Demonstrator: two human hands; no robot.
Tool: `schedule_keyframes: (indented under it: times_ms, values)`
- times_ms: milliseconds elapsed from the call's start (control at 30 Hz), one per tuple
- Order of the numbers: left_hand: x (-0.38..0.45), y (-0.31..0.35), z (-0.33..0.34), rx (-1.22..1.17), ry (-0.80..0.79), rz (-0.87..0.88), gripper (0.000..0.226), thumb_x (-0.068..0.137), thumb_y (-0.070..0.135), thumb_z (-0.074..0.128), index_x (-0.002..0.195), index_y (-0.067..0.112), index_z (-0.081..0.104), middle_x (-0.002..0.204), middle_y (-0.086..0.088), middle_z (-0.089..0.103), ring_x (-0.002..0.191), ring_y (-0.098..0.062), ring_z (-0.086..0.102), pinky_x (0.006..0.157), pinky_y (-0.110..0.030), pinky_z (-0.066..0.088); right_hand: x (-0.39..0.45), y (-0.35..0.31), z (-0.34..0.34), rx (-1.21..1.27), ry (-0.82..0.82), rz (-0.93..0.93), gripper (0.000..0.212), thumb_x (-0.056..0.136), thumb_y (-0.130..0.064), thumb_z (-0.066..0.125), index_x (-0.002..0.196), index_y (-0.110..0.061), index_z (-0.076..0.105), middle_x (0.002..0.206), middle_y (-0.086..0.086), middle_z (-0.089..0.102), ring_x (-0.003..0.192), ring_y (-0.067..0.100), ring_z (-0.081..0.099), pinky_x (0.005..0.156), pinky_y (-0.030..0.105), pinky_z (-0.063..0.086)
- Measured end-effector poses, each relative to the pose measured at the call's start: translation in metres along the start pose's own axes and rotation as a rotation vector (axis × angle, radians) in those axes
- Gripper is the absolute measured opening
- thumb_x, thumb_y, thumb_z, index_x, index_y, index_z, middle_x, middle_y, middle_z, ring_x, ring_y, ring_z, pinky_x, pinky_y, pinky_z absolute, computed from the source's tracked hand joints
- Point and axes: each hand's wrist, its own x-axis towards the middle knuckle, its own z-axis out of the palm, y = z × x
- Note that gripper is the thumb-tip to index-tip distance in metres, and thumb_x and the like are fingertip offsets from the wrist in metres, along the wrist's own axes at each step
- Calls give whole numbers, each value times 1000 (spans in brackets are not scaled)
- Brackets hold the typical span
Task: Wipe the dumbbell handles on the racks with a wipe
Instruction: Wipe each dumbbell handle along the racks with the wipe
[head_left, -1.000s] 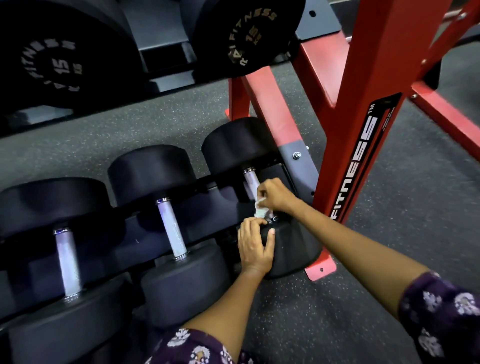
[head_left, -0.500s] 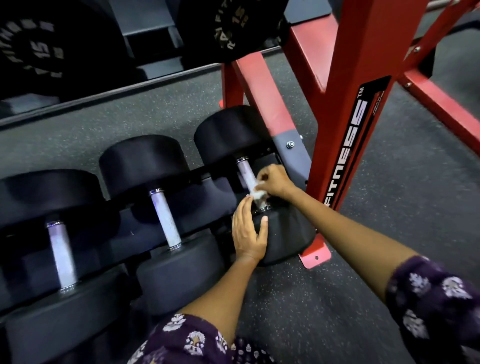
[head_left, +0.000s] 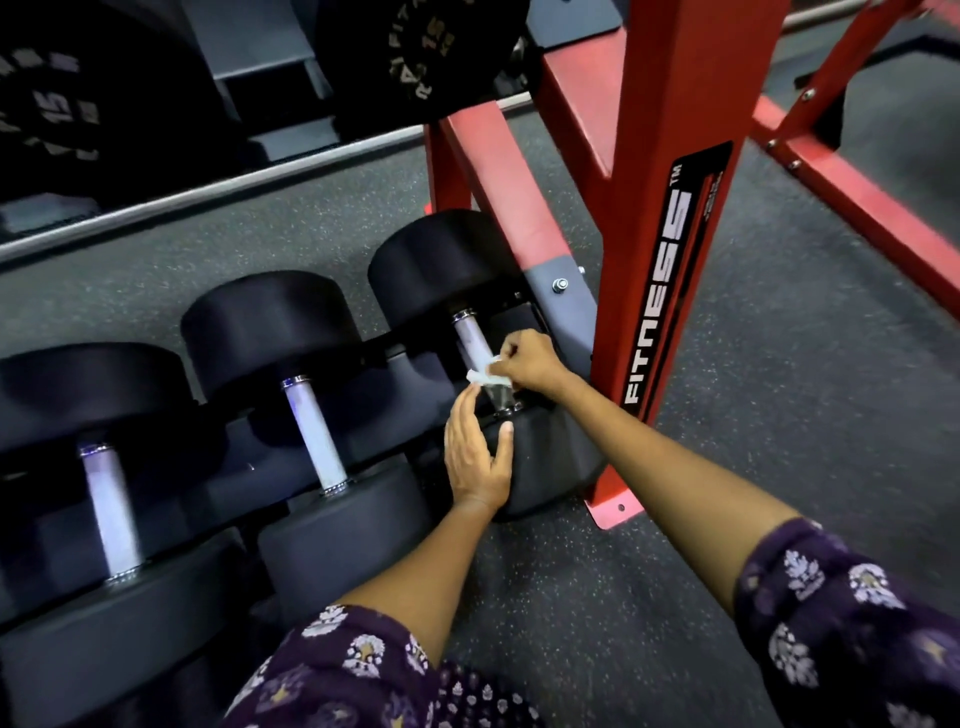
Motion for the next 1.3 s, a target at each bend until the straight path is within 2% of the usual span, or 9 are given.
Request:
schedule_keyframes:
  times_ms: [167, 300, 433, 567, 767, 933, 1067, 1200, 1300]
  values:
    - [0, 7, -3, -8, -78, -42, 73, 89, 52, 39, 138, -2, 42, 139, -17, 48, 127, -30, 47, 107, -41, 35, -25, 0, 4, 108, 39, -24, 12, 80, -11, 62, 91, -8, 59, 74, 9, 61, 70, 20, 55, 58, 22, 36]
    - [13, 12, -21, -191, -317, -204, 89, 79, 65, 37, 143, 4, 36, 142, -9, 44, 129, -22, 43, 110, -34, 32, -39, -9, 4, 108, 107, -22, 13, 80, -7, 60, 87, -3, 70, 89, 12, 70, 82, 19, 61, 71, 22, 38]
    - [44, 7, -48, -539, -277, -529, 30, 100, 27, 51, 123, 8, 47, 119, -6, 53, 113, -21, 51, 93, -19, 41, -49, -22, 10, 357, 139, 12, 21, 70, 6, 68, 70, -14, 60, 63, 4, 59, 53, 3, 51, 56, 20, 42]
    - [71, -8, -77, -517, -364, -515, 20, 91, 22, 66, 100, 21, 48, 108, -4, 56, 101, -22, 56, 100, -46, 46, -54, -40, 13, 459, 213, -31, 26, 71, 13, 61, 73, -12, 62, 70, 8, 60, 64, 12, 54, 60, 25, 46]
    - [98, 12, -108, -572, -414, -447, 11, 95, 19, 60, 91, 19, 49, 100, -10, 59, 84, -20, 59, 61, -19, 49, -58, -72, 6, 494, 253, -87, 25, 76, 15, 55, 96, 6, 68, 72, 8, 63, 54, -1, 56, 56, 15, 48]
    - [83, 52, -101, -566, -460, -346, 12, 94, 10, 60, 89, 11, 49, 79, 1, 53, 74, -10, 54, 64, -22, 50, -76, -70, -6, 447, 376, -140, 3, 78, -5, 68, 75, -4, 69, 59, -5, 58, 46, -5, 48, 52, 11, 39]
    - [74, 63, -94, -498, -326, -307, 9, 91, 9, 64, 96, 3, 61, 82, -5, 56, 80, -16, 49, 66, -22, 42, -87, -58, -20, 344, 390, -114, 26, 75, -18, 76, 57, -19, 56, 53, -8, 53, 47, 0, 44, 50, 16, 33]
    - [62, 78, -98, -534, -240, -400, 26, 94, 7, 59, 69, 10, 55, 76, -11, 54, 76, -22, 49, 67, -29, 44, -119, -56, -40, 339, 331, -157, 10, 77, -8, 73, 71, -3, 66, 55, -10, 52, 46, -4, 49, 52, 12, 33]
    - [55, 91, -87, -569, -234, -479, 31, 97, 9, 56, 68, 12, 47, 68, -7, 49, 62, -15, 47, 47, -14, 43, -140, -54, -53, 488, 242, -122, 15, 77, 4, 69, 90, 11, 67, 44, -13, 54, 39, -8, 47, 45, 6, 36]
